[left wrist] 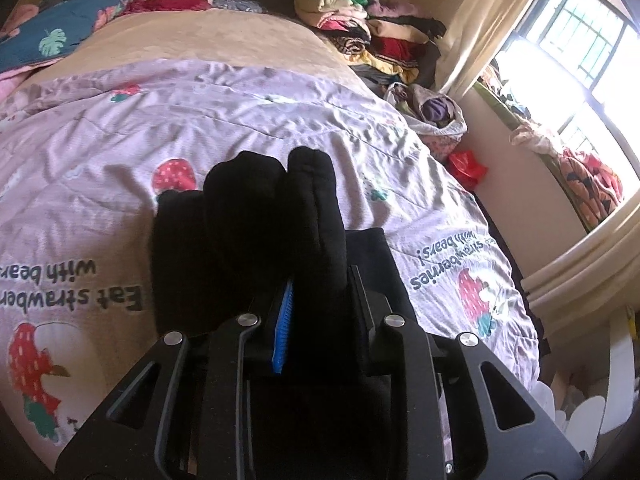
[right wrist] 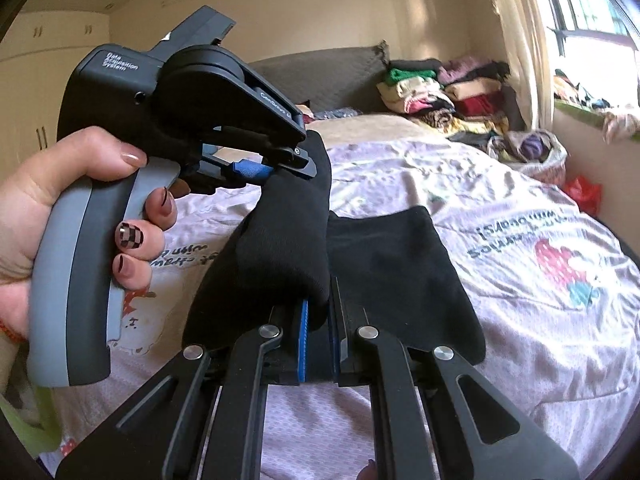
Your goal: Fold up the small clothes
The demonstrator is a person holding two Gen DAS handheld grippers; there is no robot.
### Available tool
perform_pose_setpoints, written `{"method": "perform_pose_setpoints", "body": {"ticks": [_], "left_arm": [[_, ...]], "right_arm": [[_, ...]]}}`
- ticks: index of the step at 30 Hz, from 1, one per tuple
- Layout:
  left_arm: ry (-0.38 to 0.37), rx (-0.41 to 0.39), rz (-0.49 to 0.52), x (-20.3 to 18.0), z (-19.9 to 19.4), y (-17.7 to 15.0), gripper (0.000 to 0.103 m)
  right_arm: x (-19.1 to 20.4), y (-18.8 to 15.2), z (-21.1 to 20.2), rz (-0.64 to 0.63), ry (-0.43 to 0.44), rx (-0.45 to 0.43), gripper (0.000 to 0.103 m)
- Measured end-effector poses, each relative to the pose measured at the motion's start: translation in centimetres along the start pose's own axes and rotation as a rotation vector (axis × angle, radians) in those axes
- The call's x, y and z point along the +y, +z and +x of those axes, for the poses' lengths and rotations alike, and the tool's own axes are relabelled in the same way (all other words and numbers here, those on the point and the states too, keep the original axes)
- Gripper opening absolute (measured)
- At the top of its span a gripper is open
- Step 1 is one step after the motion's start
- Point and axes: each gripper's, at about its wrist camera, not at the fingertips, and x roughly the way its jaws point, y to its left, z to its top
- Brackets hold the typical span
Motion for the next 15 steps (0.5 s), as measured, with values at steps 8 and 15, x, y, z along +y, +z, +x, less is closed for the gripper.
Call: {"method": "perform_pose_setpoints", "body": {"ticks": [8,15], "left_arm": [[-0.001,0.038,0.014,-1.5,2.5,-0.1,0.017],[-0.02,0.074,0.037,-3.5,4.9,-0.9,0.017]], "right_arm": [[-2.6,-0.8,0.5,0.138,0.015,0.069,0.007],[-4.7,-1.9,1.0,0.257,0.047,0.132,0.008]]}}
